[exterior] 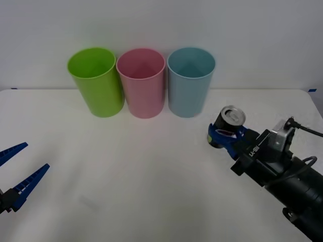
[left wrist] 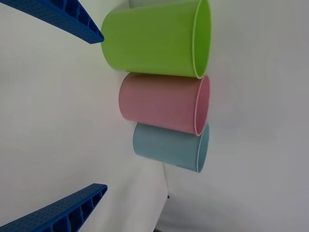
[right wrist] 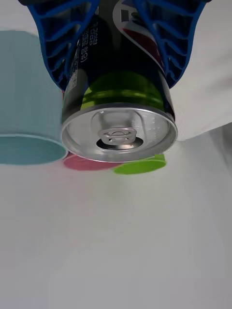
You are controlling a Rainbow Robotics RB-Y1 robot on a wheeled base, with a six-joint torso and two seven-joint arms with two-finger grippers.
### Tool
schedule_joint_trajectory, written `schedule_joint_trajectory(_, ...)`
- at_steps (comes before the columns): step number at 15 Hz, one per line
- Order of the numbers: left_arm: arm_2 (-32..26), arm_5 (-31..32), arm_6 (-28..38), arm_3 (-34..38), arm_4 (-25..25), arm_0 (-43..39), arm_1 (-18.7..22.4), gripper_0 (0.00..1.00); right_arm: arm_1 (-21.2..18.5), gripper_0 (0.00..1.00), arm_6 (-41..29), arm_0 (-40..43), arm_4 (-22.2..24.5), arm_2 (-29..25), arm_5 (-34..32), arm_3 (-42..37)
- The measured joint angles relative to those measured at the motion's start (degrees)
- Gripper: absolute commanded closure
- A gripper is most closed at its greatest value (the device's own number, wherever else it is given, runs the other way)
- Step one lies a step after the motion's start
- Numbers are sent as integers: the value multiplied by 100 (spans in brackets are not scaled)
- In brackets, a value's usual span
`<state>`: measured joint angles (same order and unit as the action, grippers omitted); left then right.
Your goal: Grasp the object on the table and drop it into the matching bin: aluminum can to the light blue bin, PET bottle to the pink bin.
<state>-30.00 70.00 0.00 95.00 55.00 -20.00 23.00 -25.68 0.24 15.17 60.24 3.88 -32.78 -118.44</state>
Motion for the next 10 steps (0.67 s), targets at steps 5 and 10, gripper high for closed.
schedule_joint_trajectory(5, 0, 0, 0, 0, 0, 0, 0, 0, -168, 100, -800, -586, 319, -241, 315, -148)
schedule_joint_trajectory(10, 0, 0, 0, 0, 0, 0, 0, 0, -205, 100, -1430, -1582, 747, -192, 465, 364)
